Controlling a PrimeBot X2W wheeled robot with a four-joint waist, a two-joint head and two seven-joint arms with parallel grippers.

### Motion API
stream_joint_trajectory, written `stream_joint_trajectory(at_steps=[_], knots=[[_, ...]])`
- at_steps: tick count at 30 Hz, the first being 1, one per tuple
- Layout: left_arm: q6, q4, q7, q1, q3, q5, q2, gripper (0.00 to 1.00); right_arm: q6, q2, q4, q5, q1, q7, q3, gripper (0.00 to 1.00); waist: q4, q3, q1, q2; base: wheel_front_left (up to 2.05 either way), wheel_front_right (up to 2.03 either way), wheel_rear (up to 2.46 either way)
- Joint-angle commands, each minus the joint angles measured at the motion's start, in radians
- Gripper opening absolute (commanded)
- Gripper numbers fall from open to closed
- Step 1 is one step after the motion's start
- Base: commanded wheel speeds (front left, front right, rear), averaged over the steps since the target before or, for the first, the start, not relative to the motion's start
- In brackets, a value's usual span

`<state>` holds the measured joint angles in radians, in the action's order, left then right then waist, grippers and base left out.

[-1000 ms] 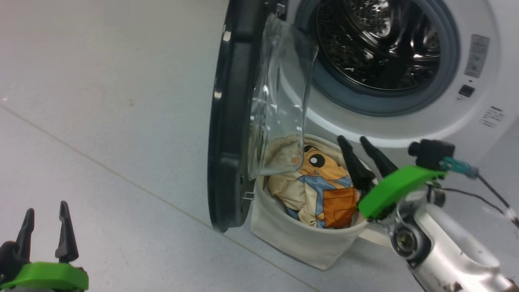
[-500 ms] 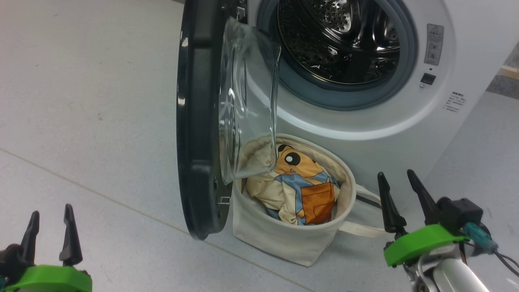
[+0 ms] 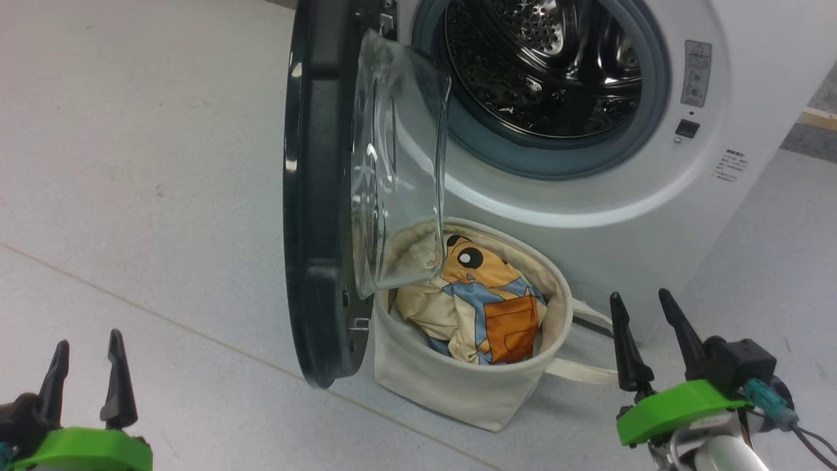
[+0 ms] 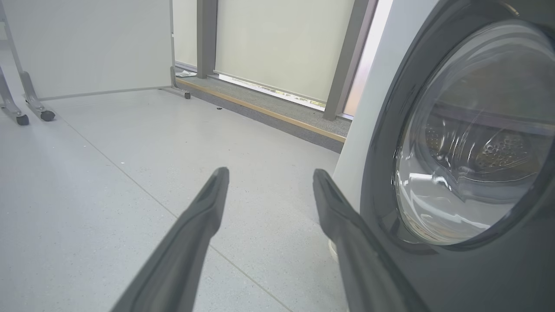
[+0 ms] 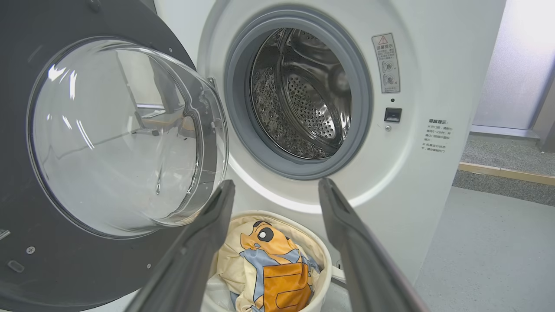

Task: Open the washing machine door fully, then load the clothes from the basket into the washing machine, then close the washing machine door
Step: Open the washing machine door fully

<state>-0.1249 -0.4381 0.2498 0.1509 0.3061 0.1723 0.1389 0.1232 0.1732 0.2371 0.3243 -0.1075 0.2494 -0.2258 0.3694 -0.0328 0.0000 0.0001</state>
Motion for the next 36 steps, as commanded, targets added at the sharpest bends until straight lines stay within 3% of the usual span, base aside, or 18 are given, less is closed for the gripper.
stream_joint_trajectory(at_steps=[1, 25, 26, 27, 28, 31, 36], knots=[[-0.006, 0.026, 0.012, 0.030, 0.022, 0.006, 0.028, 1.00, 0.008, 0.002, -0.033, -0.006, -0.021, 0.012, -0.013, 1.00, 0.001, 0.000, 0.0000, -0.0001, 0.00, 0.00, 0.00], [-0.006, 0.021, 0.012, 0.033, 0.012, 0.016, 0.033, 1.00, 0.008, -0.018, -0.004, -0.004, -0.028, 0.012, -0.008, 1.00, -0.004, 0.004, 0.0000, -0.0001, 0.00, 0.00, 0.00], [-0.006, 0.020, 0.012, 0.033, 0.011, 0.016, 0.033, 0.86, 0.008, -0.019, -0.003, -0.003, -0.028, 0.012, -0.008, 1.00, -0.004, 0.004, 0.0000, -0.0001, 0.00, 0.00, 0.00], [-0.006, 0.018, 0.012, 0.033, 0.008, 0.017, 0.033, 0.06, 0.008, -0.020, -0.002, -0.002, -0.028, 0.012, -0.009, 1.00, -0.004, 0.004, 0.0000, -0.0001, 0.00, 0.00, 0.00], [-0.006, 0.018, 0.012, 0.033, 0.002, 0.018, 0.033, 0.00, 0.008, -0.021, -0.001, -0.001, -0.028, 0.012, -0.008, 1.00, -0.004, 0.004, 0.0000, -0.0001, 0.00, 0.00, 0.00], [-0.006, 0.094, 0.012, 0.042, -0.026, 0.024, 0.032, 0.00, 0.008, -0.024, -0.004, 0.000, -0.029, 0.012, -0.006, 1.00, -0.003, 0.004, 0.0000, -0.0001, 0.00, 0.00, 0.00], [-0.006, 0.406, 0.012, 0.044, -0.139, 0.042, -0.001, 0.00, 0.008, -0.026, -0.008, 0.002, -0.025, 0.012, -0.001, 1.00, 0.003, 0.002, 0.0000, -0.0001, 0.00, 0.00, 0.00]])
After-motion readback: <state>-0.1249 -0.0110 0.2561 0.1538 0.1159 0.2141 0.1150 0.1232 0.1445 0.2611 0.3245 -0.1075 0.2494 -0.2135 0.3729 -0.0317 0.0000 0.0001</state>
